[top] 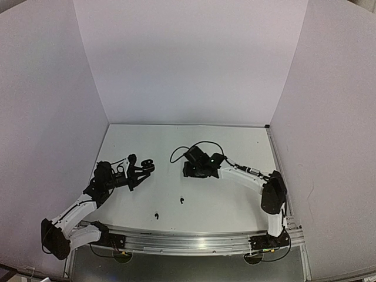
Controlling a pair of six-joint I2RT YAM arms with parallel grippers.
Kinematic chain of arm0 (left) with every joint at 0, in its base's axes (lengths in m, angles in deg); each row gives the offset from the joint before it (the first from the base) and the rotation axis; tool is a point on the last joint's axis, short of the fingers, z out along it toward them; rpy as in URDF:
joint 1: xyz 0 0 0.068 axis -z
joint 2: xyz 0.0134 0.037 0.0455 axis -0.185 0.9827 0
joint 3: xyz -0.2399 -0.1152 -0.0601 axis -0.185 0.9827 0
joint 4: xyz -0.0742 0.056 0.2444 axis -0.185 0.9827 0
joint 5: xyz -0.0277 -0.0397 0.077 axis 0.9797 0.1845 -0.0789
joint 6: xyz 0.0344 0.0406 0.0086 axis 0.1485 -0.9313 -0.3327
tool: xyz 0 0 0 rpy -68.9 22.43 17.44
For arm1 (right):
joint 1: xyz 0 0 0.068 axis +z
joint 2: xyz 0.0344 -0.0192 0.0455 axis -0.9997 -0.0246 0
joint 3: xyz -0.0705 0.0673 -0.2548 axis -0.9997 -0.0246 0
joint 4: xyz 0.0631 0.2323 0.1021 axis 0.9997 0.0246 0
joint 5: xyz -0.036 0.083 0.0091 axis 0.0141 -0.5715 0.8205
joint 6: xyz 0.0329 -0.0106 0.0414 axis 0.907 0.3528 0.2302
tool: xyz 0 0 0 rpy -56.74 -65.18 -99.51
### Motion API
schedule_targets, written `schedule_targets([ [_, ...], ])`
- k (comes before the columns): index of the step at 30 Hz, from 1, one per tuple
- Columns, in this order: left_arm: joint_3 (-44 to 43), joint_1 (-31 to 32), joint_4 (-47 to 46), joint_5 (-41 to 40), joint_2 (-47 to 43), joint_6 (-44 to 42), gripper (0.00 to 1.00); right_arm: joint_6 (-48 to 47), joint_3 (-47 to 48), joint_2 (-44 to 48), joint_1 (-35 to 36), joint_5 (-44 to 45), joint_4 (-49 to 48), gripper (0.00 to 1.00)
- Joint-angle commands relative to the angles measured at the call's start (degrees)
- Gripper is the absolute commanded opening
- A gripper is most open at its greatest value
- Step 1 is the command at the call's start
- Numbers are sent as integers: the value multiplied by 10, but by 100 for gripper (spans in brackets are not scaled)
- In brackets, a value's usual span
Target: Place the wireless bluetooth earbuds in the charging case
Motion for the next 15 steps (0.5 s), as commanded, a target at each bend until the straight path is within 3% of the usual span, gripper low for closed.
schedule_targets([
  [1, 16, 4, -38, -54, -30, 21, 0, 30, 35, -50, 31, -17, 86, 56],
  [7, 41, 5, -48, -77, -56, 28, 0, 27, 82, -106, 70, -43, 116, 59],
  [15, 63, 10, -58, -79, -75, 36, 0, 28, 116, -156, 82, -52, 126, 54],
])
